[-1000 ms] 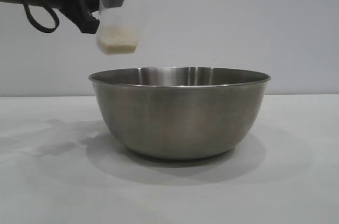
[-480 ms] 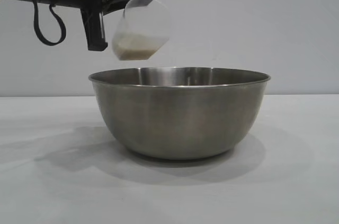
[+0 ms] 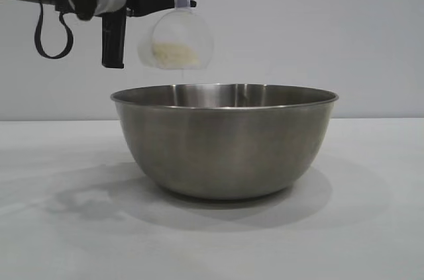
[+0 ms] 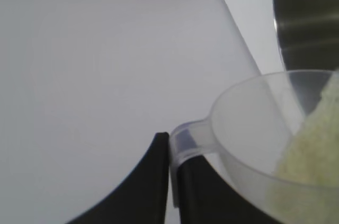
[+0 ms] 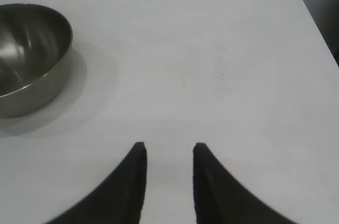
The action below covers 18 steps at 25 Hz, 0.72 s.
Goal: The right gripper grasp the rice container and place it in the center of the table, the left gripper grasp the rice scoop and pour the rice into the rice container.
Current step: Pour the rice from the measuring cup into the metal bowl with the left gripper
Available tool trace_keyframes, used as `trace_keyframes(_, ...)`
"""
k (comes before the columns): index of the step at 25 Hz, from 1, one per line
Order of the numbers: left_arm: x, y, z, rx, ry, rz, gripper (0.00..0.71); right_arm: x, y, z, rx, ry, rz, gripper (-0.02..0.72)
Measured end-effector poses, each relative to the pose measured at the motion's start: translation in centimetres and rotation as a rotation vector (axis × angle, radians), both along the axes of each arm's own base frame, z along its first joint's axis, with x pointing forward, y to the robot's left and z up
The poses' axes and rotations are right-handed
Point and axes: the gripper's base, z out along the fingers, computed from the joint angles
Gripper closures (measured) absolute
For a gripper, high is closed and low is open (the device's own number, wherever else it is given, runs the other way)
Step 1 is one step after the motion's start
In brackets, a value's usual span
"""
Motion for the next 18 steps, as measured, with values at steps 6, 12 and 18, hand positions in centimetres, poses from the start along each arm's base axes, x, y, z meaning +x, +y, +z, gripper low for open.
trace_keyframes(6,-0.6,-1.0,0.0,0.098,-0.165,-0.04,0.71,0.0,0.0,0.0,0.0,0.0,0.0,0.484)
trace_keyframes(12,-0.9,-1.5,0.0,0.202,-0.353,-0.061,0.71,0.0,0.0,0.0,0.0,0.0,0.0,0.484)
trace_keyframes(18,-1.2,-2.1,0.0,0.259,-0.469,-0.079,0.71,0.0,0.0,0.0,0.0,0.0,0.0,0.484)
